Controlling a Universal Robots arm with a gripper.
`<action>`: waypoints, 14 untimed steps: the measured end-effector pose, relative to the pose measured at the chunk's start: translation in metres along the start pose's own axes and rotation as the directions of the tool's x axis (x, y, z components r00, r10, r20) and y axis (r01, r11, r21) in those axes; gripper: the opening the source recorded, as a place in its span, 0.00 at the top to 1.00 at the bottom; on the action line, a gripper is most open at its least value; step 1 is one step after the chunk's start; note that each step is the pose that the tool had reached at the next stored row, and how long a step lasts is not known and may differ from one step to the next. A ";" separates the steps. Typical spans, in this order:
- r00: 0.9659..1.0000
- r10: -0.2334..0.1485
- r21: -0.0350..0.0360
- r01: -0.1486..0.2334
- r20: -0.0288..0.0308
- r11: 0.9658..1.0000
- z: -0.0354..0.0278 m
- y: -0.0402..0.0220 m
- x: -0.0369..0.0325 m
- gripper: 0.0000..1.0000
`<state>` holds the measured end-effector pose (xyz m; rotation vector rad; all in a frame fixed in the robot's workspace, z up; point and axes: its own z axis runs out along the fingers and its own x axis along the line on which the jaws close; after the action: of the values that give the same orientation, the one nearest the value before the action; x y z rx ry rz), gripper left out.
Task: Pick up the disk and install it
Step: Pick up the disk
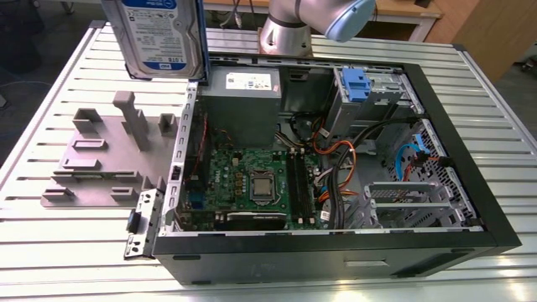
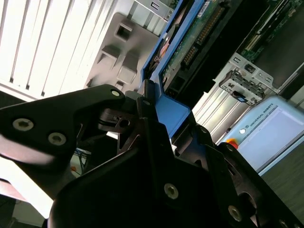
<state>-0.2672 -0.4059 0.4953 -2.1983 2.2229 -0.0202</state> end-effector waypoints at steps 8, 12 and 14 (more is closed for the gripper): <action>1.000 0.000 0.000 0.000 0.000 1.000 0.0000 -0.0036 0.0000 0.64; 1.000 0.000 0.000 0.000 0.000 1.000 0.0001 -0.0054 0.0000 0.64; 1.000 0.000 0.000 0.000 0.000 1.000 0.0001 -0.0070 -0.0001 0.64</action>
<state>-0.2602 -0.4059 0.4954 -2.1984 2.2230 -0.0202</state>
